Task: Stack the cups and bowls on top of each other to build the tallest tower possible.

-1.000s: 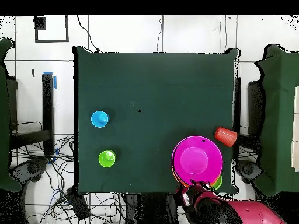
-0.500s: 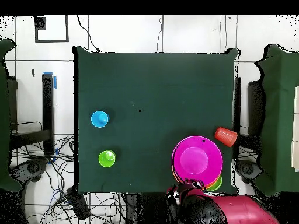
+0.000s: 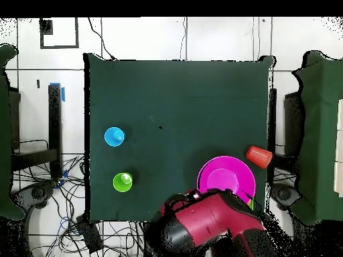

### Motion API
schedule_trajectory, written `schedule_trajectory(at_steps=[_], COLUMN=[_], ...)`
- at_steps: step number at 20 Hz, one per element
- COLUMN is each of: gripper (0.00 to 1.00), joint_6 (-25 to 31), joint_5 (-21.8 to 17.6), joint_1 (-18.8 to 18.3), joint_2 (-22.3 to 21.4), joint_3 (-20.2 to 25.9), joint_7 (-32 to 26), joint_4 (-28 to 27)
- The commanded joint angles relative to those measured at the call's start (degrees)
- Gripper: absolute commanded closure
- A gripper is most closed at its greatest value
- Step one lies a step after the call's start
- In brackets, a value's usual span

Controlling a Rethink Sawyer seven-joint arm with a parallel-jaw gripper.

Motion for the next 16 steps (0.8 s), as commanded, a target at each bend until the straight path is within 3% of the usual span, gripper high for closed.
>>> schedule_trajectory(at_steps=[1,5,7,9,12,14,15,16], gripper=[0.0,0.0,0.0,0.0,0.0,0.0,0.0,0.0], joint_6=[0.3,-0.5,1.0,2.8,4.9,3.6,1.3,-0.2], joint_5=[-21.0,-29.5,-36.8,-44.0,-51.5,-51.4,-47.2,-40.6], joint_1=[6.9,11.8,16.9,21.0,25.2,25.5,23.8,21.0], joint_2=[4.8,5.5,5.3,7.9,12.9,17.0,19.8,22.4], joint_3=[-14.2,-16.5,-17.3,-18.5,-20.3,-21.9,-22.8,-22.3], joint_7=[29.1,38.0,47.3,56.9,68.3,71.0,67.8,60.7], joint_4=[-7.8,-7.7,-7.0,-7.4,-8.3,-10.5,-12.6,-14.5])
